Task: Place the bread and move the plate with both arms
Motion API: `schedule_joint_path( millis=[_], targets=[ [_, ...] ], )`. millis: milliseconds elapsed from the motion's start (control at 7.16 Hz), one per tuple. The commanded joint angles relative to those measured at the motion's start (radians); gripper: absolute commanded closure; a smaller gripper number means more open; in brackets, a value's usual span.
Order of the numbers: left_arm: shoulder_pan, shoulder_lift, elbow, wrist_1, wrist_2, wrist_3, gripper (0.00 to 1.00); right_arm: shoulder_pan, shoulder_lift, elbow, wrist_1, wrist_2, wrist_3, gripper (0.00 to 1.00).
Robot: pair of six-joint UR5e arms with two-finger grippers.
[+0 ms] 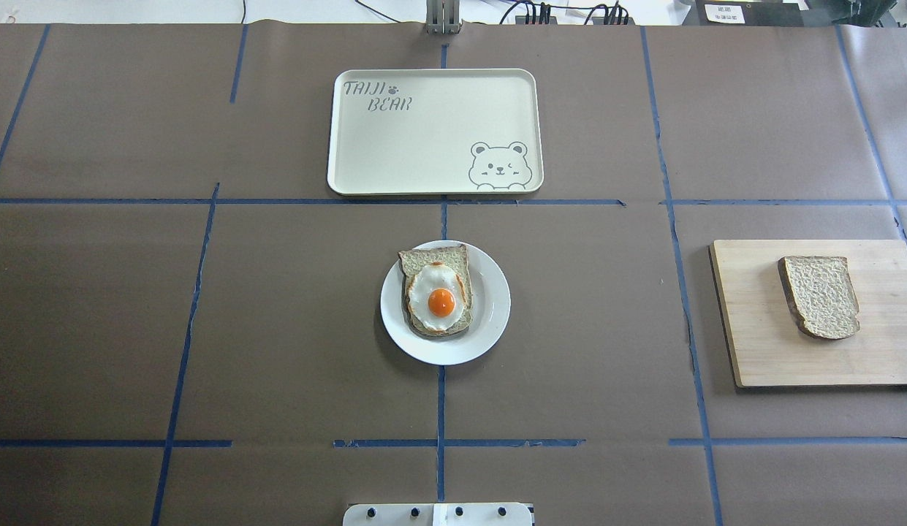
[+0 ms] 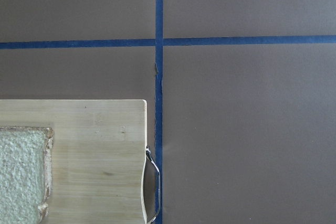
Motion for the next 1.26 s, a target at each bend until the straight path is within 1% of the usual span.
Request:
schedule_joint_path(
  millis=[0, 1117],
  targets=[
    [0.0, 0.002, 0.001, 0.0, 0.0, 0.0, 0.0, 0.001, 0.006, 0.003, 0.0, -0.004, 0.009, 0.0],
    [0.0, 0.002, -0.014, 0.0, 0.0, -0.001, 0.0, -0.001, 0.012, 0.004, 0.002, -0.004, 0.015, 0.0]
  ],
)
